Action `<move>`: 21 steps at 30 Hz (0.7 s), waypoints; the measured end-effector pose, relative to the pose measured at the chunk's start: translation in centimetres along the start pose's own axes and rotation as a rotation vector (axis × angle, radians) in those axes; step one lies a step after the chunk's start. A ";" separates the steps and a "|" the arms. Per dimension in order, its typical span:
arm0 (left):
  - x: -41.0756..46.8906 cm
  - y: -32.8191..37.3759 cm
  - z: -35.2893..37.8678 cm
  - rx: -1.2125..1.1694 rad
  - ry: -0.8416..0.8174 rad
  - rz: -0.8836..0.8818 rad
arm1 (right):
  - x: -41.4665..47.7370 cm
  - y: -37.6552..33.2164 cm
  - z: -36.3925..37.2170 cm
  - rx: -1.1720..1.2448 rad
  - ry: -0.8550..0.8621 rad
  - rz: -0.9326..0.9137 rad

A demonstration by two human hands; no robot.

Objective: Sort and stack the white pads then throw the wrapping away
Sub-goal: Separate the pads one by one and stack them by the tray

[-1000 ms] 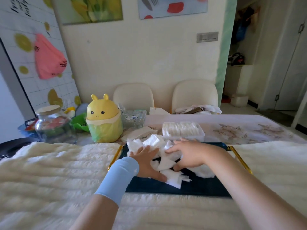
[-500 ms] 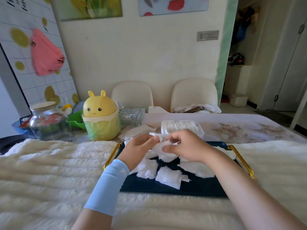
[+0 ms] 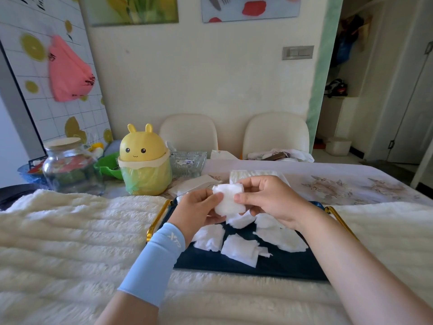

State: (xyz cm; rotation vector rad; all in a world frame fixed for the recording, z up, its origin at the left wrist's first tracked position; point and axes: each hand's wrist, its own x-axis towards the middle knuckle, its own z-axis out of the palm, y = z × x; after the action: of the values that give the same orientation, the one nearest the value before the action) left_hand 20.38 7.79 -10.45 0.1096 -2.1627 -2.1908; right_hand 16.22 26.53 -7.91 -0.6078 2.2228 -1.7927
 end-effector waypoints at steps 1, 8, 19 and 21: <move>-0.1 0.0 0.1 -0.022 -0.007 -0.013 | 0.0 0.0 -0.1 0.018 -0.025 0.017; -1.2 0.5 0.5 0.100 -0.083 0.031 | 0.0 -0.3 0.2 -0.029 0.108 0.003; -0.8 0.1 -0.2 0.472 0.334 0.519 | -1.1 -2.5 0.5 -0.107 0.100 0.211; -1.0 0.3 -0.2 0.552 0.263 0.642 | -1.3 -2.7 1.0 -0.046 0.000 0.242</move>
State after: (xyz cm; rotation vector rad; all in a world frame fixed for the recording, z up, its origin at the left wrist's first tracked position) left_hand 21.37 7.64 -10.17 -0.2281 -2.1757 -1.1540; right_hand 18.29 25.79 -5.62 -0.3293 2.2335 -1.6251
